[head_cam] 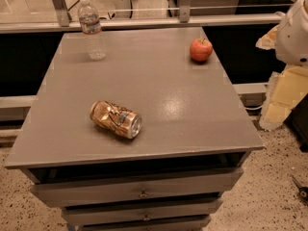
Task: Pick water bottle
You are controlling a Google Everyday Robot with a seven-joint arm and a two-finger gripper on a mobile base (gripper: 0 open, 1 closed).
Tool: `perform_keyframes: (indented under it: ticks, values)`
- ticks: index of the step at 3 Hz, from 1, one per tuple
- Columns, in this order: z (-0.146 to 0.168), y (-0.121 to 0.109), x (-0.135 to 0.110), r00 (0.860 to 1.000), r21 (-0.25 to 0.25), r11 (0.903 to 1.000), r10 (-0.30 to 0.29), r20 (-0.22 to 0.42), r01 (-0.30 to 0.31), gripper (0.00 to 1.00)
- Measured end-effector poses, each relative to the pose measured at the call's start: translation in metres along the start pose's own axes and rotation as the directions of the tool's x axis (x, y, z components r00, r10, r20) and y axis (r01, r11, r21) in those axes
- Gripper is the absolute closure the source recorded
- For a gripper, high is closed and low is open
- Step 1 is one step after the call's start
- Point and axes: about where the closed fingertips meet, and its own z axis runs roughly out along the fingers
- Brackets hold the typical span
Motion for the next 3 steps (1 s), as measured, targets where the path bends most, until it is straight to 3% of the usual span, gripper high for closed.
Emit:
perform_keyframes:
  ticks: [1, 2, 3]
  values:
    - [0.001, -0.002, -0.001, 1.0, 0.003, 1.0, -0.001, 0.006, 0.001, 0.0]
    - [0.017, -0.018, -0.016, 0.998, 0.034, 0.9994, -0.011, 0.065, 0.009, 0.0]
    - [0.043, -0.059, -0.047, 0.988, 0.094, 0.9955, -0.023, 0.152, 0.009, 0.0]
